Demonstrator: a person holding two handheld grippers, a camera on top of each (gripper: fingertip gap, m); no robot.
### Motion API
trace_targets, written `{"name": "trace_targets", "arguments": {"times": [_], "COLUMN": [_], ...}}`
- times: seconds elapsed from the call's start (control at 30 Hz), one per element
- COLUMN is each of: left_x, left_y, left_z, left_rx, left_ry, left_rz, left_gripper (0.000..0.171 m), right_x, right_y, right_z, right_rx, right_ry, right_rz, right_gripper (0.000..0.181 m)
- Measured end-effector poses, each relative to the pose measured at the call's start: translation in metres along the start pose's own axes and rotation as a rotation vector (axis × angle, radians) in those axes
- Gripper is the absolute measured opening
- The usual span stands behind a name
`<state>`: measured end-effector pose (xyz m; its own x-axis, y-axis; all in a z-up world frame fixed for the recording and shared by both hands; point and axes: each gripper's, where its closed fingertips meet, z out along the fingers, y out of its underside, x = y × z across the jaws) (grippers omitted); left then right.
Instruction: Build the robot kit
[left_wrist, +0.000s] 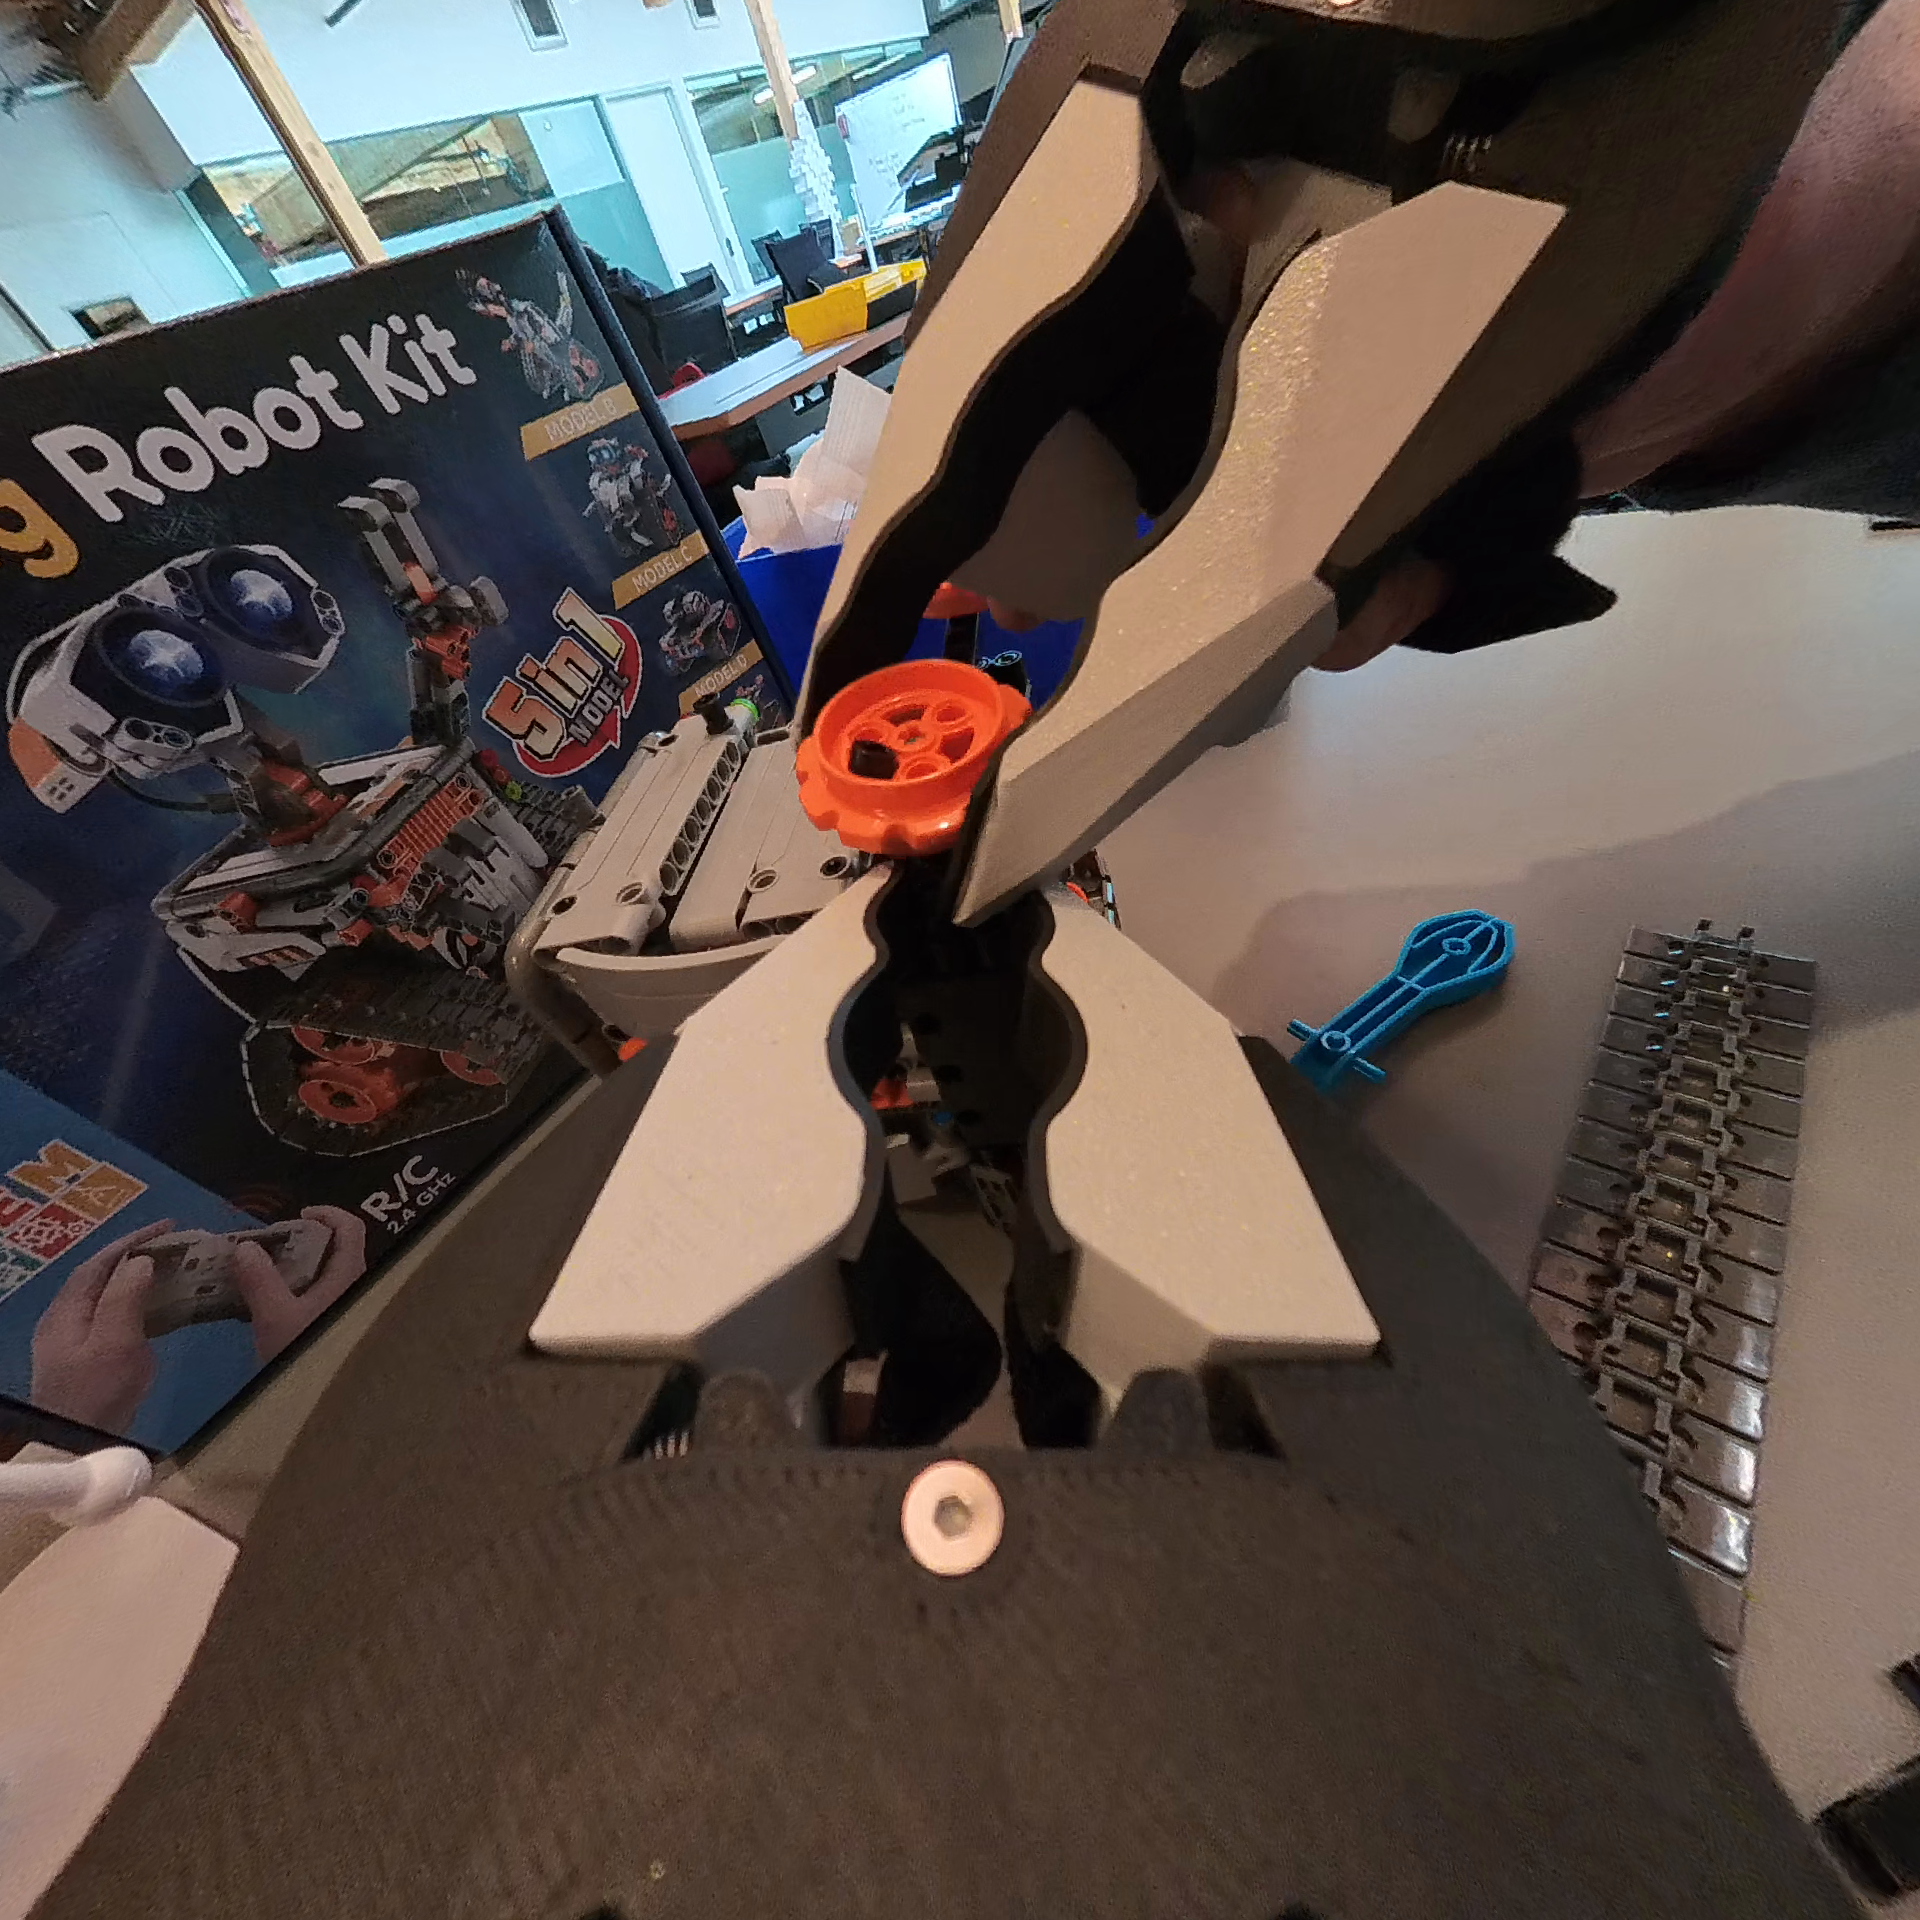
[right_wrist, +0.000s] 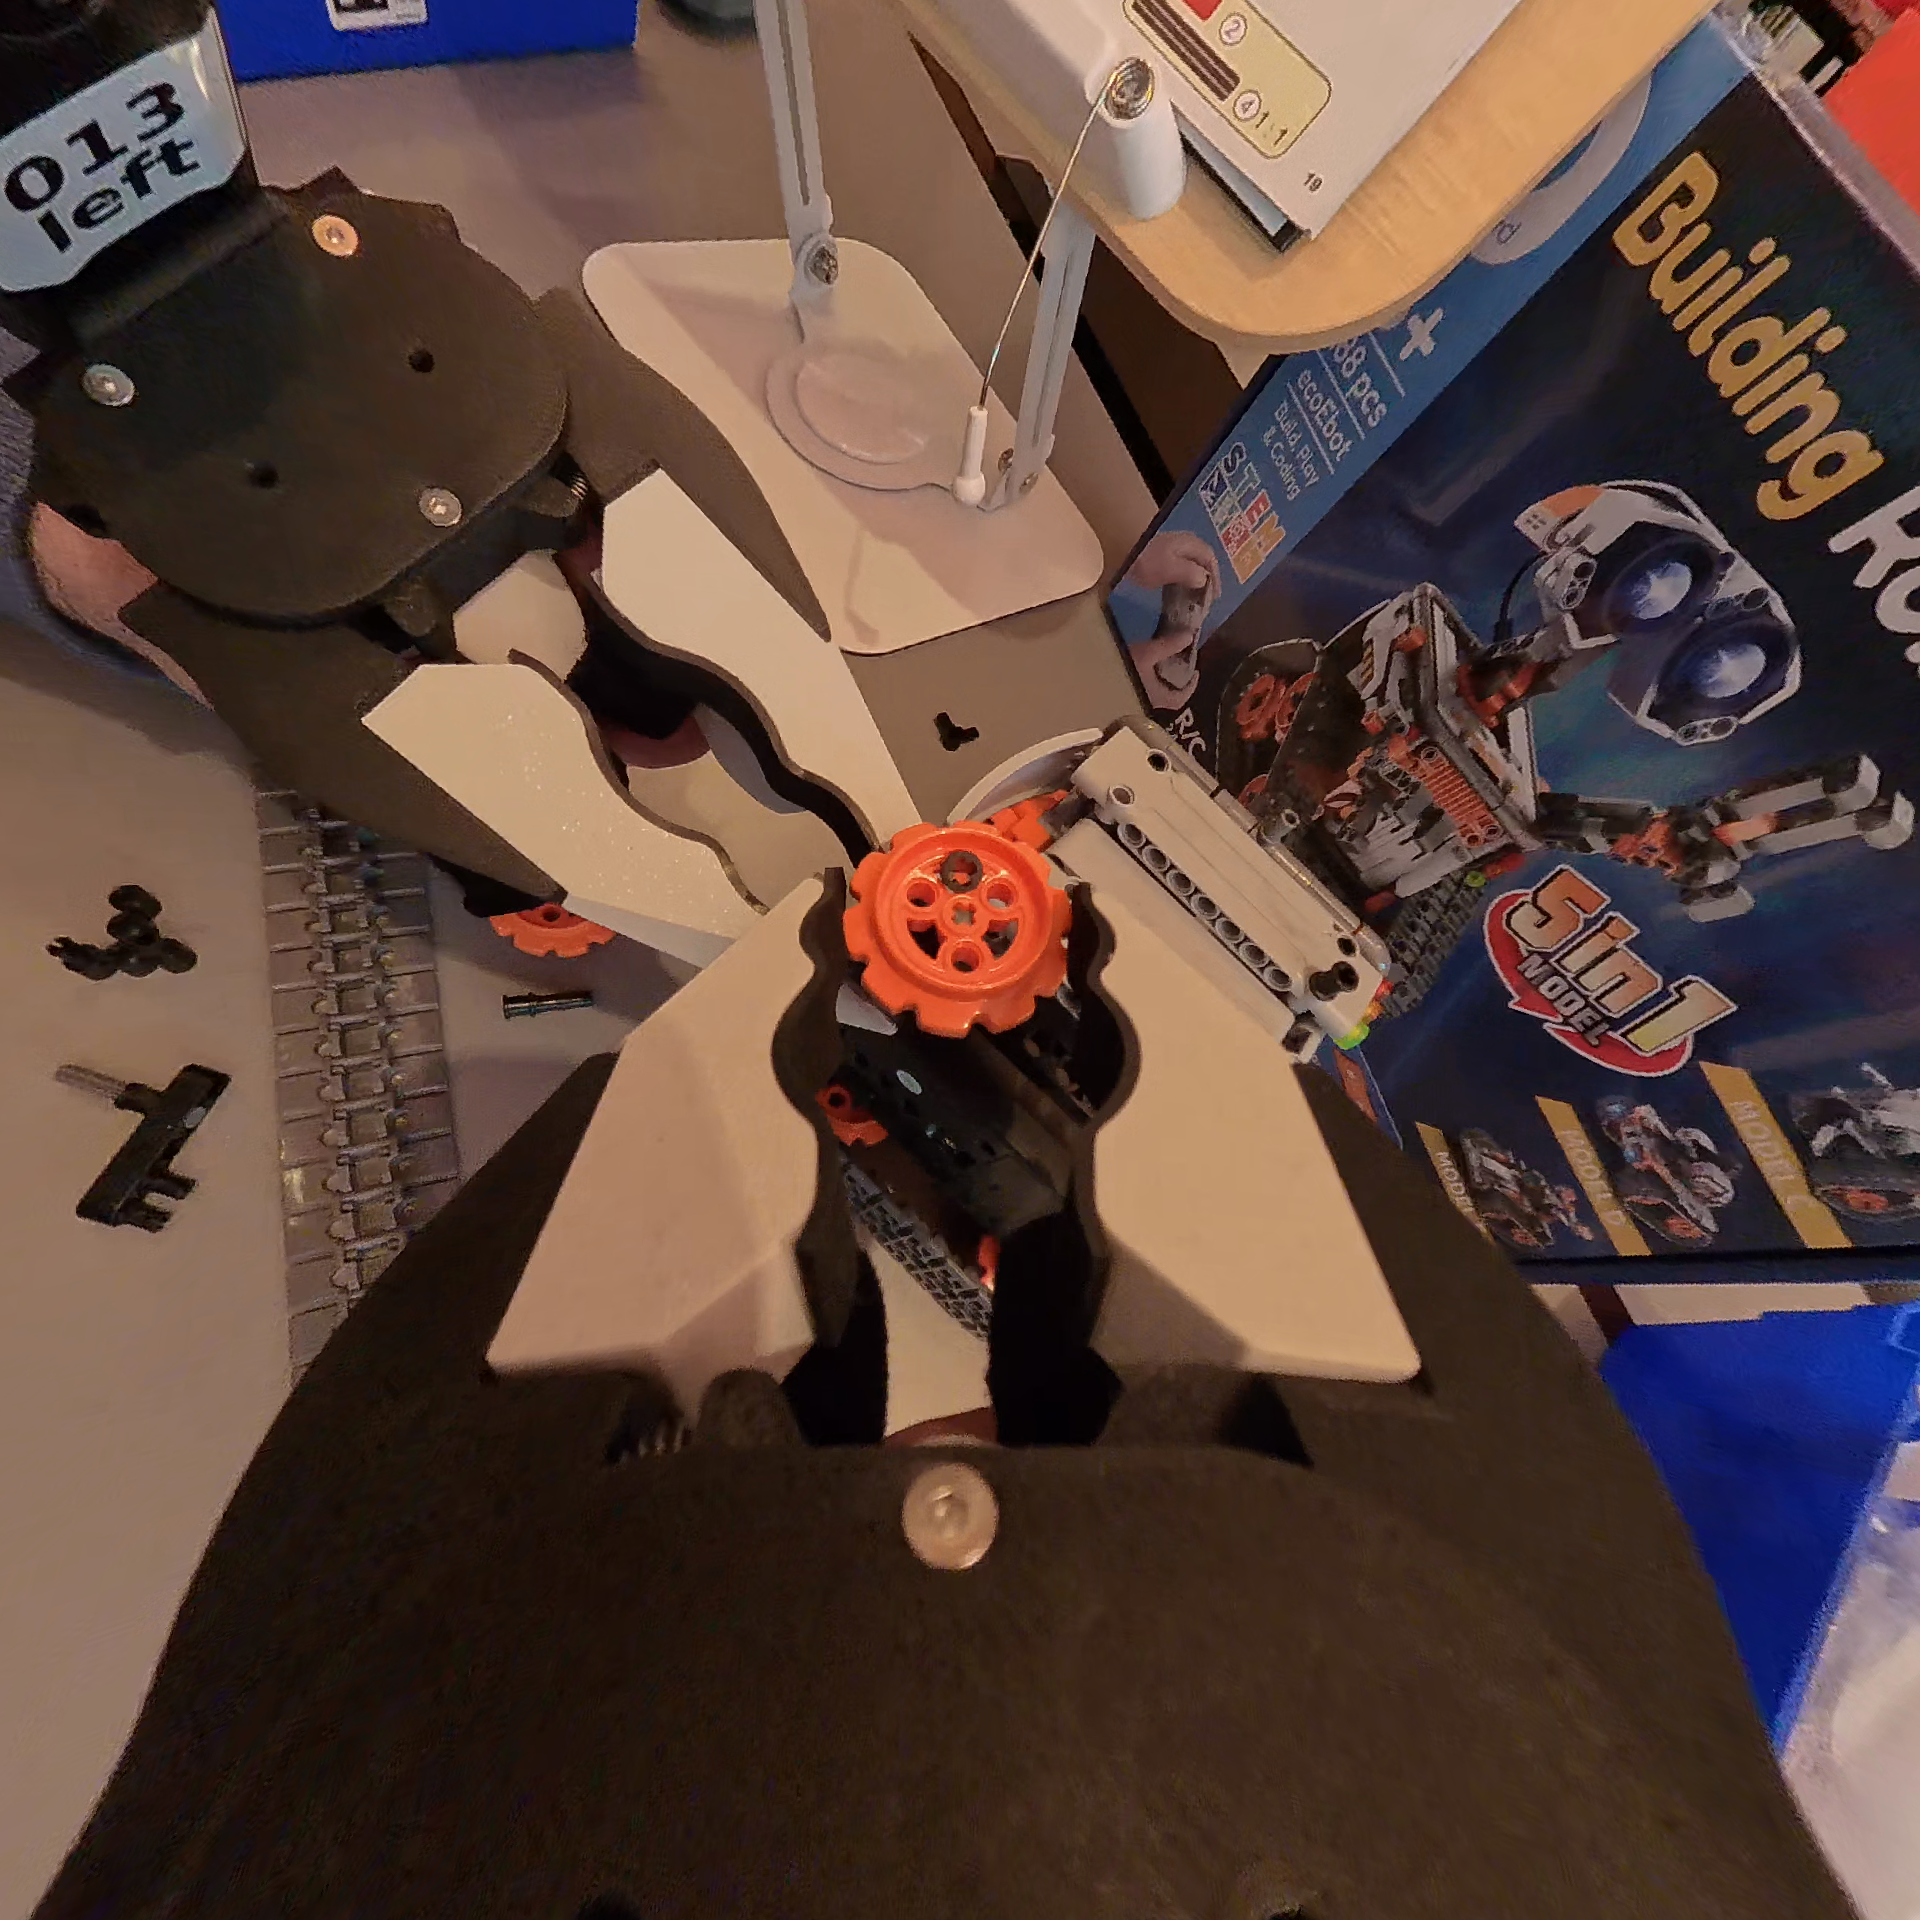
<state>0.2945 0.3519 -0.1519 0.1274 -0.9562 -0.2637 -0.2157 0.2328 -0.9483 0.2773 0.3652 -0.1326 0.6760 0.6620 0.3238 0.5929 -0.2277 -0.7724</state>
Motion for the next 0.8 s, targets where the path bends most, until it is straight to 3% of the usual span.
{"name": "trace_targets", "arguments": {"times": [0.03,0.13,0.23,0.5,0.63,0.8], "left_x": [0.0,0.003,0.007,0.006,0.004,0.006], "left_y": [0.0,-0.001,-0.003,-0.002,-0.001,0.0], "left_z": [0.0,0.003,0.004,-0.001,-0.004,-0.006], "left_rx": [-0.002,-0.005,-0.004,-0.027,-0.035,-0.058], "left_ry": [0.004,0.009,0.009,0.04,0.039,0.057], "left_rz": [-0.006,-0.001,-0.003,0.018,0.051,0.065], "left_gripper": [0.018,0.017,0.017,0.018,0.019,0.024], "right_x": [0.0,0.006,0.004,-0.006,-0.033,-0.078], "right_y": [0.0,-0.024,-0.007,-0.011,0.015,0.066], "right_z": [0.0,-0.015,-0.005,-0.039,-0.049,-0.025], "right_rx": [0.007,0.16,0.012,0.041,-0.043,-0.163], "right_ry": [-0.011,-0.105,-0.101,-0.109,-0.189,-0.257], "right_rz": [0.018,0.219,0.178,0.179,0.195,0.174], "right_gripper": [0.046,0.04,0.041,0.041,0.041,0.042]}}
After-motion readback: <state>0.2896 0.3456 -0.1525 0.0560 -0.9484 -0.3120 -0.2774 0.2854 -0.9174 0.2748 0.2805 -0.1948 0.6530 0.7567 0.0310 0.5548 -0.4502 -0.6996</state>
